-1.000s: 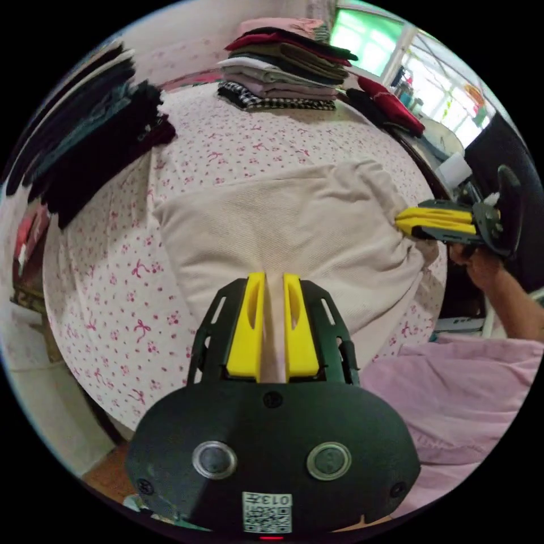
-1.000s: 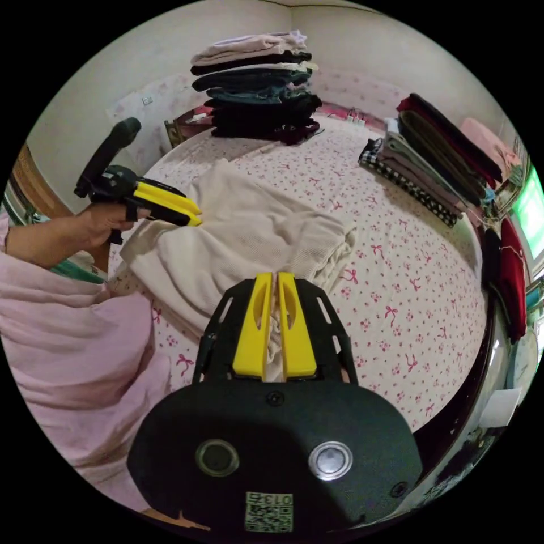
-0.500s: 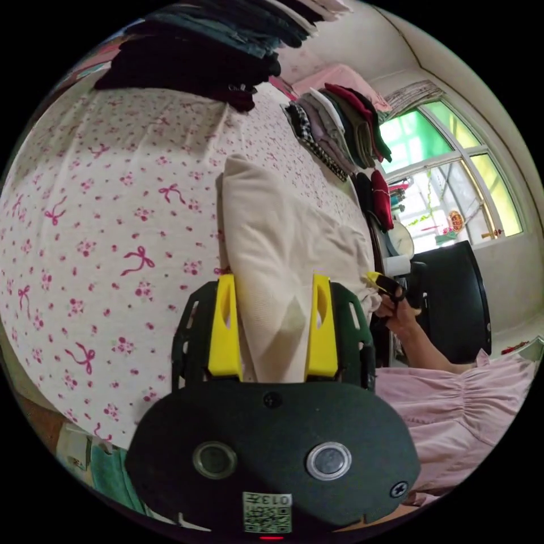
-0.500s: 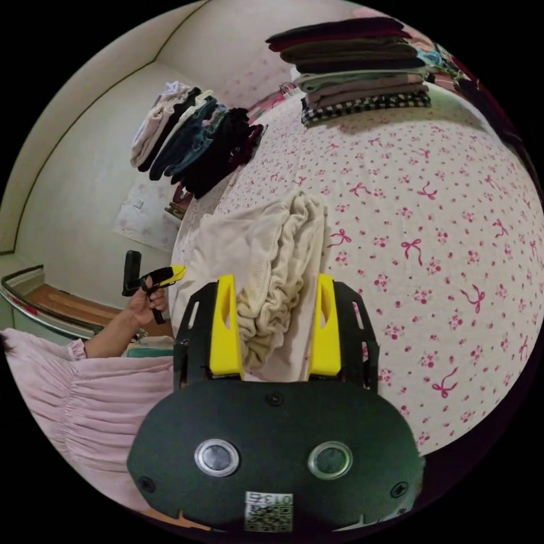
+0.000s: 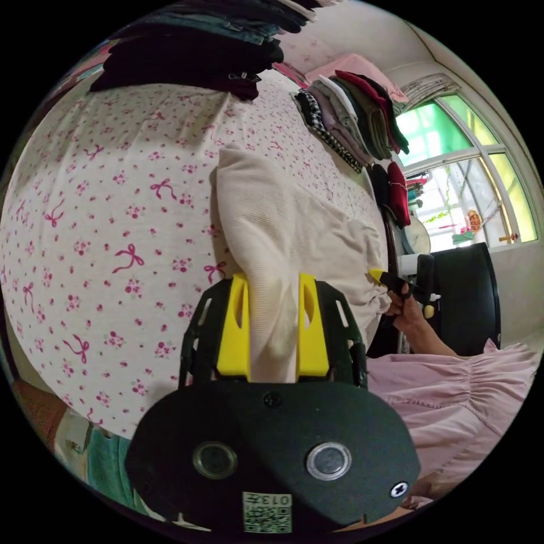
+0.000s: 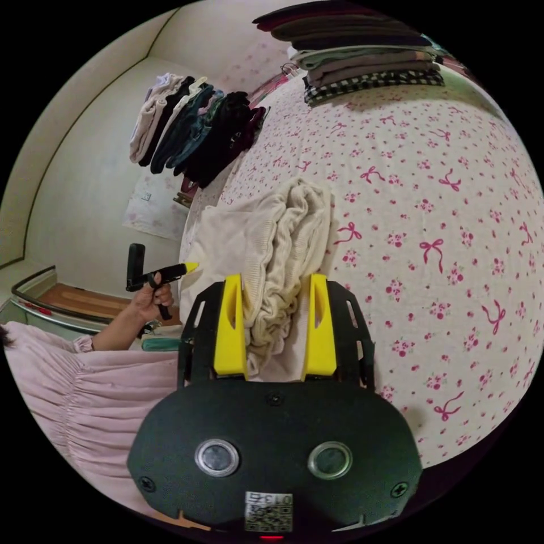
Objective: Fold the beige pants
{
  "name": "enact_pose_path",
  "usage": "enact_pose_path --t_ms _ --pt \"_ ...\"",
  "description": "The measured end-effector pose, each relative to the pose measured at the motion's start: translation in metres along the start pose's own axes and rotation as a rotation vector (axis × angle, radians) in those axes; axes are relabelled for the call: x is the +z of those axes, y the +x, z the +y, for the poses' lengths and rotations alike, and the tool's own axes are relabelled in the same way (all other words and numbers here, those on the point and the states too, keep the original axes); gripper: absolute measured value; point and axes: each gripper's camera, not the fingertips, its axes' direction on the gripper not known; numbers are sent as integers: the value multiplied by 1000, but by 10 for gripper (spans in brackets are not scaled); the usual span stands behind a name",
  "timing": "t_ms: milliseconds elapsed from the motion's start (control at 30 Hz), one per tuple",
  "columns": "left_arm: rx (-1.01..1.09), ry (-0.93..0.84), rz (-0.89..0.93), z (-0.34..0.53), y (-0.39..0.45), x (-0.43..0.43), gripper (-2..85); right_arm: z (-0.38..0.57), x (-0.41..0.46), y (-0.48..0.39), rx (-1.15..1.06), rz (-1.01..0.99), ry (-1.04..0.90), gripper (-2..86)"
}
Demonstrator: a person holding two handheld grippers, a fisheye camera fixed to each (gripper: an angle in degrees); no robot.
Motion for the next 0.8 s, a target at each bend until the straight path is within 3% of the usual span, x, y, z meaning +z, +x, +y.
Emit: enact_pose_path --t_ms 233,367,433,600,800 --pt "-22 6 -96 -9 18 17 67 -13 -10 5 -98 26 -55 120" --pt "141 61 -231 -4 68 21 69 -10 -21 -19 -258 129 -47 122" --pt "127 67 -253 -1 72 33 73 -7 -23 -17 -264 143 -23 133" --pt "-5 11 -138 -9 42 68 100 -18 -26 18 -122 58 -36 132" --pt "5 24 -43 -15 48 77 70 -15 -53 3 -167 140 -12 104"
